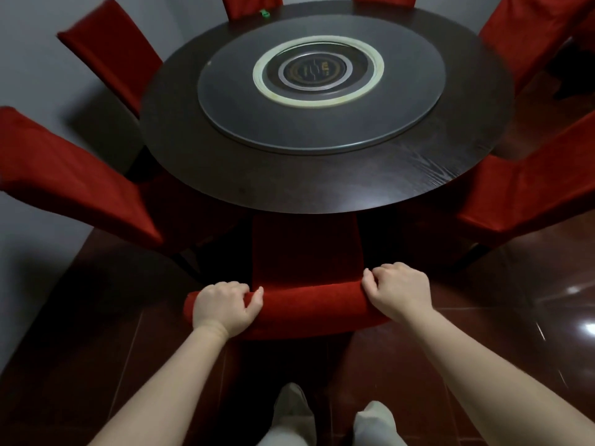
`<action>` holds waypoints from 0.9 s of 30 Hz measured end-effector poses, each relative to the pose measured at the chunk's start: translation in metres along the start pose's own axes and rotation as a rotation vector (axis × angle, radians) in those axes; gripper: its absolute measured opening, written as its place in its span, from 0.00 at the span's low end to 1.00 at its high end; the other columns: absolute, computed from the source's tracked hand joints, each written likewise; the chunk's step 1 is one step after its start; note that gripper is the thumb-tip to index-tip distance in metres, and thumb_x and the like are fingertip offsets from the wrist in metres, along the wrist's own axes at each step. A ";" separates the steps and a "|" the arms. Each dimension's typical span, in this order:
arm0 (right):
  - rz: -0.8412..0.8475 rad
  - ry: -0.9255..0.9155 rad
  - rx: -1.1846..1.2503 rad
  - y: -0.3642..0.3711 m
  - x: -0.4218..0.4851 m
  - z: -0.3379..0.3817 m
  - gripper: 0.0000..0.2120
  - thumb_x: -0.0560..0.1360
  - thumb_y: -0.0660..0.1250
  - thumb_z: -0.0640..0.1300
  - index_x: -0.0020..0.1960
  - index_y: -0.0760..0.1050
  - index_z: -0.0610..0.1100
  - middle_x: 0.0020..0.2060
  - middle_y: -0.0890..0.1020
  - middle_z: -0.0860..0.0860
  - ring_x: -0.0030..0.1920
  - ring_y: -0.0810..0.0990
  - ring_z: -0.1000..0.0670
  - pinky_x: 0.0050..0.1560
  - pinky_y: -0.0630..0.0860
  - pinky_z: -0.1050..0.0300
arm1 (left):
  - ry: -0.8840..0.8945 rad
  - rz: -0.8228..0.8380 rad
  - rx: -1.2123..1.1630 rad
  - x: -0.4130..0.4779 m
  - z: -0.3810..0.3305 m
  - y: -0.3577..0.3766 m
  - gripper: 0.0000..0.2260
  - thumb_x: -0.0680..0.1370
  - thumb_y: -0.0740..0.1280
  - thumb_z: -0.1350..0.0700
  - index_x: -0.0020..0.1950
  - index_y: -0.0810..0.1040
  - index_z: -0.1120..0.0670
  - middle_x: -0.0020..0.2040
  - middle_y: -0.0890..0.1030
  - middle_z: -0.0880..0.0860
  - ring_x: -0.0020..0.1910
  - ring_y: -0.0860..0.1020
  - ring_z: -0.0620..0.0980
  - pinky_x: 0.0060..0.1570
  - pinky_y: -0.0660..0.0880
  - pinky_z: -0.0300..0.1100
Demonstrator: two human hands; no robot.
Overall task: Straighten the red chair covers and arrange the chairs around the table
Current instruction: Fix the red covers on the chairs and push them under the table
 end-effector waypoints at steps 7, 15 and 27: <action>0.029 0.051 0.097 -0.001 -0.017 0.044 0.22 0.77 0.60 0.57 0.30 0.76 0.45 0.32 0.80 0.51 0.39 0.80 0.47 0.32 0.70 0.55 | 0.047 -0.036 -0.009 0.005 0.047 -0.001 0.23 0.75 0.55 0.39 0.27 0.77 0.50 0.25 0.75 0.47 0.26 0.76 0.51 0.28 0.64 0.39; -0.173 0.041 0.070 -0.010 -0.008 0.027 0.24 0.74 0.55 0.55 0.25 0.74 0.44 0.25 0.78 0.50 0.30 0.80 0.45 0.25 0.69 0.57 | 0.027 -0.003 -0.083 0.013 0.024 -0.006 0.24 0.75 0.54 0.39 0.26 0.77 0.51 0.26 0.76 0.48 0.27 0.77 0.53 0.28 0.70 0.42; 0.002 0.211 -0.003 -0.010 -0.004 0.016 0.21 0.78 0.63 0.53 0.31 0.78 0.45 0.31 0.81 0.51 0.39 0.79 0.47 0.35 0.72 0.53 | 0.057 0.045 -0.077 0.027 0.007 -0.009 0.24 0.76 0.55 0.40 0.25 0.74 0.50 0.24 0.72 0.46 0.24 0.73 0.48 0.27 0.62 0.39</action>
Point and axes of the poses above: each hand's wrist, its own x-axis towards the middle knuckle, its own y-axis out of the palm, z = x × y, the point moved 3 cm from there along x, towards the middle knuckle
